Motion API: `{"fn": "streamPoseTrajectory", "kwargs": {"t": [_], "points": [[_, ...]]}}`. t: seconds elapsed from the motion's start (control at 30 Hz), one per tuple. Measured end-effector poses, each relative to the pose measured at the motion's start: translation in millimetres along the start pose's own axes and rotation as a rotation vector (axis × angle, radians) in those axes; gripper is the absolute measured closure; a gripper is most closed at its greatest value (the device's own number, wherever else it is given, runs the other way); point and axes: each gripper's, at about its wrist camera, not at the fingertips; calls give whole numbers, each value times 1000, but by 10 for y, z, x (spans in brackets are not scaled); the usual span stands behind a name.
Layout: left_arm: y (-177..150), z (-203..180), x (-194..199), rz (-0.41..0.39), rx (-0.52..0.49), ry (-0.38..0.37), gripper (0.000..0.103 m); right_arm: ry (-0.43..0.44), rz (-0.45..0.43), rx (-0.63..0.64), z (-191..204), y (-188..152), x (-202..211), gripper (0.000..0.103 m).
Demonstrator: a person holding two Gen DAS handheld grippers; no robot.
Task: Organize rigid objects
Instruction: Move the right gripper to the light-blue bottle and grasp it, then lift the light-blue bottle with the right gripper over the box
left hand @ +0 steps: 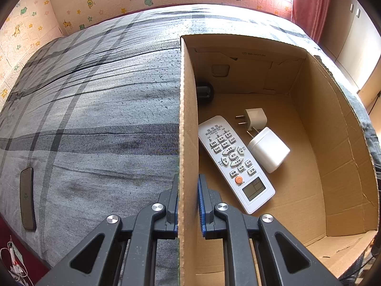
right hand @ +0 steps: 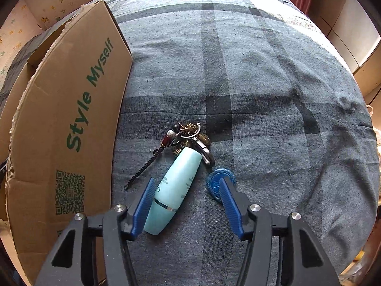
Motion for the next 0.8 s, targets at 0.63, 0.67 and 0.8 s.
{"fn": "streamPoseTrajectory", "kwargs": {"t": [0.63,0.67,0.8], "points": [[-15,2,4,-3,3,-1,90,0,-5,31,71,-90,134,77],[-17,3,4,-3,3,-1,90,-9,-10,44,96,-91,172,77],[-18,13,10,-4,4,-4,90,-25,-44,90,192,-53,392,77]]}}
Point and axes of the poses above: each gripper's, at about its wrist camera, not at the fingertips, and x roughly against the way its jaws point, z to its left, y to its top, and after that the axes turned 4 degrees about z, right-handed
